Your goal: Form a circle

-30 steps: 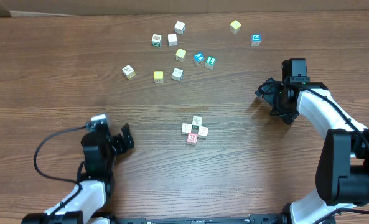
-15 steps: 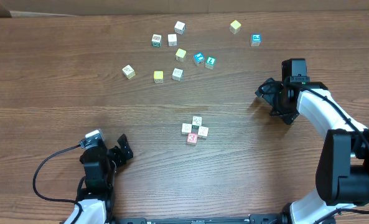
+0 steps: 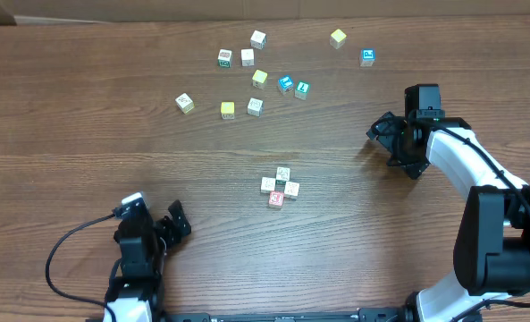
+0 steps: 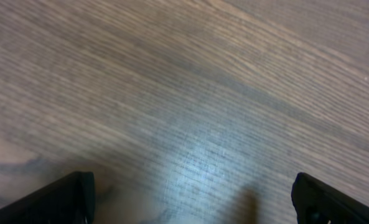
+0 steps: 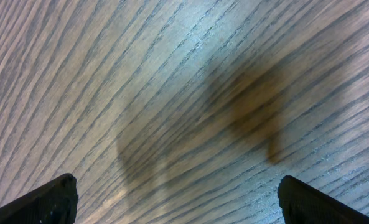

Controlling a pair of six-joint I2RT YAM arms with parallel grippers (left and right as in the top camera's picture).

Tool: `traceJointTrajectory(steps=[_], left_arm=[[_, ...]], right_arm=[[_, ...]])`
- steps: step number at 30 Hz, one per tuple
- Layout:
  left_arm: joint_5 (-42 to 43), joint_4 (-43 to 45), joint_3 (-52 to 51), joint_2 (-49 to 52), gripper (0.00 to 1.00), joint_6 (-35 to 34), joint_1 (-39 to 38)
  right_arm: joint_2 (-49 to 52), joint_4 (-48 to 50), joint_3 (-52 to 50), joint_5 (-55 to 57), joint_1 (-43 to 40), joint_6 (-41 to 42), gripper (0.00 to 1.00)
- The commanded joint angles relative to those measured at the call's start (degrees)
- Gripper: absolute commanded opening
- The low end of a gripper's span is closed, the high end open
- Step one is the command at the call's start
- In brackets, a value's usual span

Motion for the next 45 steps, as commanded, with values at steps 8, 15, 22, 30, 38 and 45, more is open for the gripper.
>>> traceJointTrajectory(steps=[8,15,22,30,38,45], left_arm=[[-0.1,-12.9,-0.8,-21.1,1.00,6.4,0.4],[0.8,-12.9,-0.8,-26.3,1.00,10.8,0.4],[1.4,-13.0,-0.8,-35.5,1.00,16.5,0.4],[1.9,-13.2,-0.8,-49.6,1.00,21.2,0.4],[3.0,-13.3,-0.7,-50.9,1.00,21.2,0.3],[2.9,-13.0,-0.8,-50.9,1.00,20.8,0.3]], right_arm=[[0.2,0.3,-0.3,0.1,-0.2,0.1,1.00],[0.2,0.3,-0.3,0.1,-0.2,0.1,1.00],[0.2,0.3,-0.3,0.1,-0.2,0.1,1.00],[0.2,0.3,-0.3,0.1,-0.2,0.1,1.00],[0.2,0.3,-0.3,0.1,-0.2,0.1,1.00],[0.2,0.3,-0.3,0.1,-0.2,0.1,1.00]])
